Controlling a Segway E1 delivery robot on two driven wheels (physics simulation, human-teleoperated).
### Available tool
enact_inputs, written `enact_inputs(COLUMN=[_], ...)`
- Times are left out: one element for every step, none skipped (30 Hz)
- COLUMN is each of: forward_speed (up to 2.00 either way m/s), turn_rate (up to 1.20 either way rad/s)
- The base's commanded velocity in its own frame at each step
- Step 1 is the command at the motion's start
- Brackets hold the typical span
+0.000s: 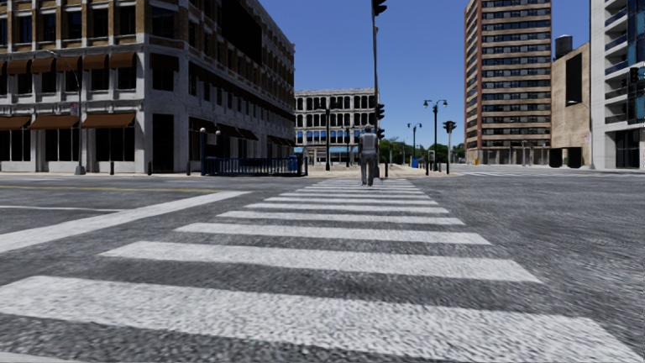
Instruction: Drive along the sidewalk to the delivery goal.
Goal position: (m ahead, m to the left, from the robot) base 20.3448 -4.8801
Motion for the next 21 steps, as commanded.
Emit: enact_inputs(forward_speed=[2.00, 2.00, 2.00, 2.00, 2.00, 2.00, 2.00, 2.00, 2.00, 2.00, 2.00, 2.00, 2.00, 2.00, 2.00, 2.00, 2.00, 2.00, 2.00, 2.00, 2.00], turn_rate=[-0.30, -0.30, -0.32, -0.33, -0.33, -0.33, -0.33, -0.33, -0.33, -0.33, -0.33, -0.33, -0.27, -0.27, -0.05, 0.00, 0.00, 0.00, 0.00, 0.00, 0.00])
